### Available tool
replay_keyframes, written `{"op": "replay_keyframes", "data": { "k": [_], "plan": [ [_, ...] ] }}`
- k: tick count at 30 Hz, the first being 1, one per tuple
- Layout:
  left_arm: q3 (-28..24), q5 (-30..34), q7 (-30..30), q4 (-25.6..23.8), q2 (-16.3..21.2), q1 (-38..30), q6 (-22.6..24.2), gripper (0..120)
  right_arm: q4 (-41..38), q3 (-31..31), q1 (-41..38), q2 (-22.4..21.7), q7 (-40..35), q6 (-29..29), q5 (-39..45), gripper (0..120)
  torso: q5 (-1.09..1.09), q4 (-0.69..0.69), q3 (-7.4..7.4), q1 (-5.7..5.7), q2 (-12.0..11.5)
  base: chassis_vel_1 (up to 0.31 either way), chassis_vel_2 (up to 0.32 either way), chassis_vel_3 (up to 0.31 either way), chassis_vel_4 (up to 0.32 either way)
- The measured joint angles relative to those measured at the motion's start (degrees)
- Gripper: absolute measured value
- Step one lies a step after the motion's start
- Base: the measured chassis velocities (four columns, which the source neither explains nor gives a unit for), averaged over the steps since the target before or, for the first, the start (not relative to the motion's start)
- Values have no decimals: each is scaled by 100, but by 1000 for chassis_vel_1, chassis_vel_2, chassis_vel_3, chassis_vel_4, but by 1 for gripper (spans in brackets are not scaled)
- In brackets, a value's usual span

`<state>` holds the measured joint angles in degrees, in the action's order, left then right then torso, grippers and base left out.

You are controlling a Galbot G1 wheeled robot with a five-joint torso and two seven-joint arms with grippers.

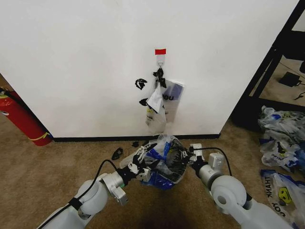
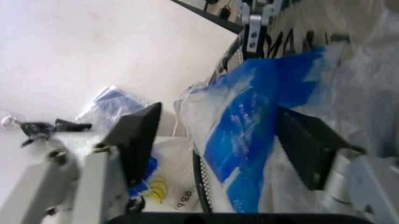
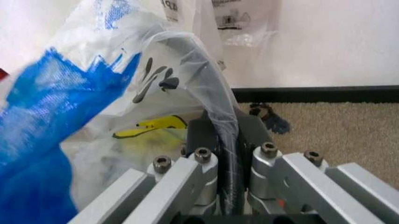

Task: Pick up the garbage bag from the wall and place it over the trash bin.

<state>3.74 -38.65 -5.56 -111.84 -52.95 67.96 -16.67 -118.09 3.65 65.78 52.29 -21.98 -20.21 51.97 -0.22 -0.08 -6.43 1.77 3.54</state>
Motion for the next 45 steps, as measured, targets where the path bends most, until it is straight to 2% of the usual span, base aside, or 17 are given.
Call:
{"op": "replay_keyframes", "data": {
  "k": [5,9,12,14,16,19,23,24,26,29,32,33,35,37,38,40,45],
  "plan": [
    [-124,634,224,-17,75,67,116,50,58,-42,-63,22,-20,-1,-2,2,0,1,0,0,0,0,0,0,0],
    [-151,1087,292,-2,85,76,11,34,101,-128,-146,29,-35,-1,-2,2,0,0,0,0,0,0,0,0,0],
    [-156,1227,300,2,85,77,-20,29,110,-160,-174,29,-37,-2,-2,2,0,0,0,0,0,0,0,0,0],
    [-170,1460,314,15,82,70,-75,15,121,-203,-207,30,-37,-3,-1,2,0,1,0,0,0,0,0,0,0],
    [-209,1735,320,39,65,20,-92,7,122,-223,-213,30,-38,-8,-1,2,0,1,0,0,0,0,0,0,0],
    [-261,2002,321,70,61,-48,-48,0,120,-224,-201,25,-42,-16,-2,2,0,0,0,0,0,0,0,0,0],
    [-296,2806,322,26,163,-90,220,0,81,-181,-88,-35,-28,-24,-62,2,0,0,0,0,0,0,0,0,0],
    [-296,2806,322,26,163,-90,220,0,81,-181,-88,-35,-28,-24,-62,2,0,0,0,0,0,0,0,0,0],
    [-272,3620,322,-93,286,-119,482,0,131,-142,22,-108,224,145,-276,2,-1,0,0,0,0,0,0,0,0],
    [-195,4713,325,-218,444,-216,894,0,410,-96,167,-199,1051,823,-806,2,0,-1,0,0,0,0,0,0,0],
    [-139,5117,341,-244,496,-249,1072,0,570,-43,211,-230,1524,1182,-953,2,0,0,0,0,0,0,0,0,0],
    [-71,5541,386,-256,547,-277,1278,0,830,68,247,-252,2258,1748,-1070,2,0,0,0,0,0,0,0,0,0],
    [-5,5930,462,-268,589,-274,1490,0,1175,195,240,-260,3216,2395,-1119,2,0,0,0,0,0,0,0,0,0],
    [53,6154,554,-272,611,-241,1645,0,1466,277,190,-268,4012,2831,-1084,2,1,0,0,0,0,0,0,0,0],
    [53,6154,554,-272,611,-241,1645,0,1466,277,190,-268,4012,2831,-1084,2,1,0,0,0,0,0,0,0,0],
    [123,6231,629,-221,619,-204,1755,0,1672,298,139,-276,4532,3103,-943,2,0,1,0,0,0,0,0,0,0],
    [216,6206,759,-24,619,-197,1840,0,1812,346,160,-256,4847,3282,-756,2,0,0,0,0,0,0,0,0,0]
  ]
}}
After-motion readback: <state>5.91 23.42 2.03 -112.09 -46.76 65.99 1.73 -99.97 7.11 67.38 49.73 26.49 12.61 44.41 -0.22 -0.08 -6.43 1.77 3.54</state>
